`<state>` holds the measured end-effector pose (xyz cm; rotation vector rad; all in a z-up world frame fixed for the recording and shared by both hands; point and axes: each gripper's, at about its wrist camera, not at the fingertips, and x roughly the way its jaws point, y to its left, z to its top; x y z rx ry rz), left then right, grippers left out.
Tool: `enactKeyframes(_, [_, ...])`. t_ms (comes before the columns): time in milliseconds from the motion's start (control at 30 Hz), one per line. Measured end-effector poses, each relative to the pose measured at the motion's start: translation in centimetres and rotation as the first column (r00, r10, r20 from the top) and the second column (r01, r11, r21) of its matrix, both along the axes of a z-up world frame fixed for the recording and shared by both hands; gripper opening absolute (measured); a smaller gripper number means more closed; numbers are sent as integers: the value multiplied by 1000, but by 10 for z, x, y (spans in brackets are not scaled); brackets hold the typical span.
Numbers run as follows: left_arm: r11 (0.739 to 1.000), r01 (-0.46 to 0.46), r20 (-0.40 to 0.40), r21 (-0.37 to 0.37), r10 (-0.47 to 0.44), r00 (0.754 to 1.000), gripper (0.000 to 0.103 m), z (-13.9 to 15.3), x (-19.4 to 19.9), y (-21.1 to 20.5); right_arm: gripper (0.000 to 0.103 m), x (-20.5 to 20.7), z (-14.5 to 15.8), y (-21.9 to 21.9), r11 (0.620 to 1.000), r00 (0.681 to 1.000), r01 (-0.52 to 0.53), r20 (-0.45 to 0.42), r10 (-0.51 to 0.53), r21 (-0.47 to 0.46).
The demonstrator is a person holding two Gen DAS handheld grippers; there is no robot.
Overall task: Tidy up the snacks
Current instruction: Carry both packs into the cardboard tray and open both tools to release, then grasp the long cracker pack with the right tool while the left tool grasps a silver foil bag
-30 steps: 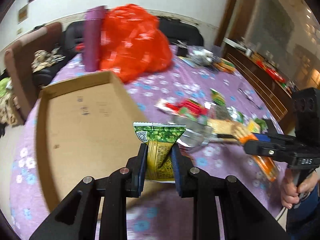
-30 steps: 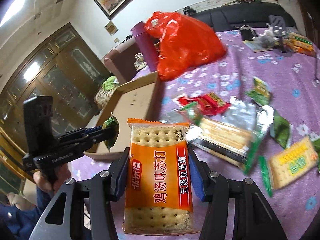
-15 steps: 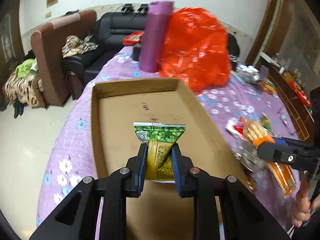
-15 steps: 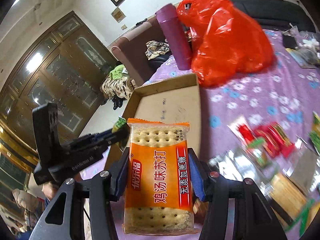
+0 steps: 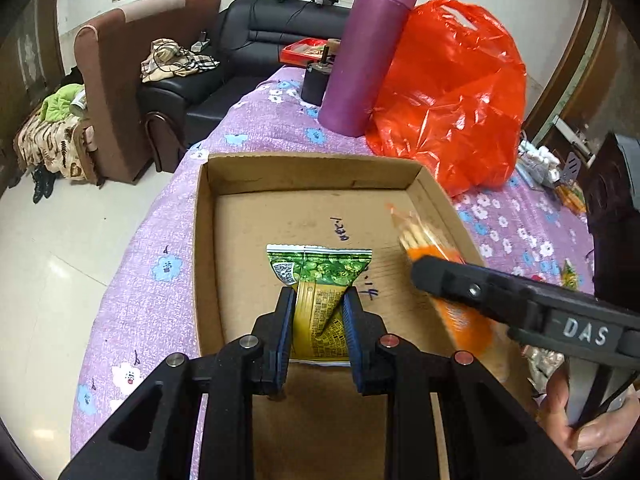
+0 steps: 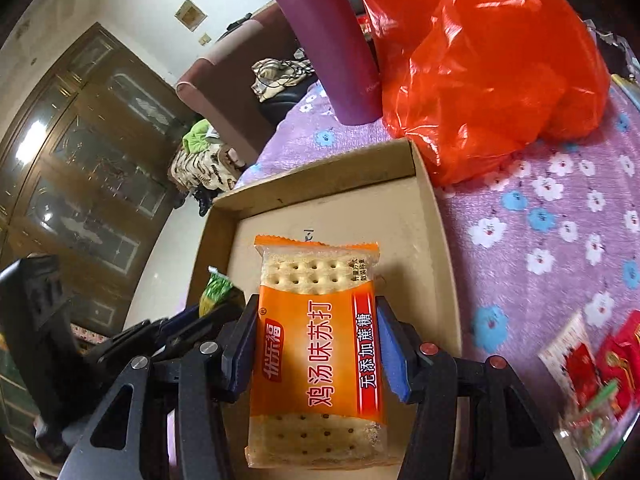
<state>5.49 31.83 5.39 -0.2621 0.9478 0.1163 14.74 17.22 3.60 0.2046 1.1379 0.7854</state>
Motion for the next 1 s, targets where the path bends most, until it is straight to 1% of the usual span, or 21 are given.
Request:
enactKeyframes(67, [1000, 1, -10, 15, -1, 1000, 23, -4, 2, -1, 59, 4, -4, 5, 1000, 1000, 2, 0, -2, -12])
enactKeyframes(167, [1000, 0, -21, 8, 0, 1000, 23, -9, 4, -1, 59, 7, -6, 9, 1000, 1000, 1, 12, -1, -29])
enactKeyframes(267, [1000, 1, -25, 6, 0, 1000, 23, -12, 5, -1, 59, 6, -4, 10, 999, 1000, -11, 22, 11, -33])
enactKeyframes(400, [1000, 6, -25, 26, -5, 1000, 25, -11, 6, -5, 61, 5, -4, 10, 999, 1000, -22, 19, 22, -24])
enactKeyframes(433, [999, 3, -28, 36, -2, 1000, 32, -11, 5, -6, 61, 6, -4, 10, 1000, 1000, -24, 15, 25, -18])
enactKeyframes(467, [999, -3, -29, 46, 5, 1000, 46, -11, 5, -7, 61, 6, -4, 9, 1000, 1000, -28, 10, 29, -8])
enactKeyframes(500, [998, -9, -27, 56, 11, 1000, 51, -11, 4, -7, 61, 5, -3, 7, 1000, 1000, -30, 8, 30, -3])
enactKeyframes(533, [997, -13, -22, 71, 15, 1000, 57, -10, 2, -8, 61, 3, 0, 2, 1000, 1000, -29, 9, 29, 4])
enactKeyframes(600, [996, -12, -17, 92, 13, 1000, 57, -8, -1, -9, 61, -1, 9, -13, 999, 999, -29, 24, 28, 32])
enactKeyframes(667, [992, -18, -29, 125, 22, 999, 57, -10, -2, -7, 61, -6, 17, -33, 998, 999, -32, 38, 30, 54])
enactKeyframes(700, [991, -19, -39, 132, 24, 999, 57, -12, -1, -6, 61, -9, 20, -43, 998, 999, -30, 43, 28, 62])
enactKeyframes(733, [993, -10, -52, 118, 16, 999, 57, -14, 0, -3, 61, -12, 23, -55, 997, 999, -29, 48, 26, 68])
enactKeyframes(833, [993, 3, -62, 119, 5, 998, 57, -15, 4, -1, 61, -21, 29, -89, 998, 997, -31, 77, 27, 46])
enactKeyframes(900, [990, 11, -66, 144, -1, 998, 57, -15, 7, -3, 61, -27, 30, -112, 999, 996, -22, 89, 19, 26])
enactKeyframes(1000, [981, 4, -75, 191, 11, 997, 57, -15, 10, -8, 61, -36, 30, -147, 1000, 996, 2, 89, -4, 25])
